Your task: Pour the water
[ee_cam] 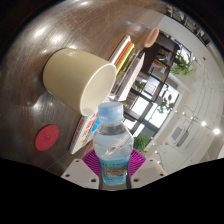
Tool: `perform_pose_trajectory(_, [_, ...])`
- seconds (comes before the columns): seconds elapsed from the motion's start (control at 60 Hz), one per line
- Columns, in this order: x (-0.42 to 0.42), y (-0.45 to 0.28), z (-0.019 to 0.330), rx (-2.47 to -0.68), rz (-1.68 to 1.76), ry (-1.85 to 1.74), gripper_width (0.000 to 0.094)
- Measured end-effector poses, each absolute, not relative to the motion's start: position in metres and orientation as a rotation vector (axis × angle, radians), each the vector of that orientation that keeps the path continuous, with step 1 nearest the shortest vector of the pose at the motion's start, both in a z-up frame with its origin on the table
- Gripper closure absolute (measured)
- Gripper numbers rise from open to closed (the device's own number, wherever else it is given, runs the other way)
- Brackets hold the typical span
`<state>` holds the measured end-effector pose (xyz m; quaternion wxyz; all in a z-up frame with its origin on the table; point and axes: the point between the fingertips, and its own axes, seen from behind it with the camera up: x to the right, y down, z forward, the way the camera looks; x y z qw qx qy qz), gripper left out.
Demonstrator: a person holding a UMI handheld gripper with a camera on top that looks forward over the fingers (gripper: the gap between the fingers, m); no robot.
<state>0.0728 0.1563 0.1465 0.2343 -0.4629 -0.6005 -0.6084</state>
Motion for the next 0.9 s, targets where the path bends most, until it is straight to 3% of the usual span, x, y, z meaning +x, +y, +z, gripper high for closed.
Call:
perform_pose_trajectory(0.15, [0.07,0.162,0.142,-1.192,-1.733,-1.718,0.0626])
perform_pose_trajectory(0.3, [0.072,0.16,0.143,-1.332,-1.652,-1.587,0.0624])
perform_pose_trajectory(0.517, [0.049,0.151,0.183,-1.683,-1.126,-1.037,0.0608])
perform_pose_trajectory(0.683, [0.051,0.141,0.221,-1.801,-0.638,-0.517,0.0607])
perform_pose_trajectory(0.9, [0.094,0.138,0.193,-1.84,-0.243,-0.079,0.0608])
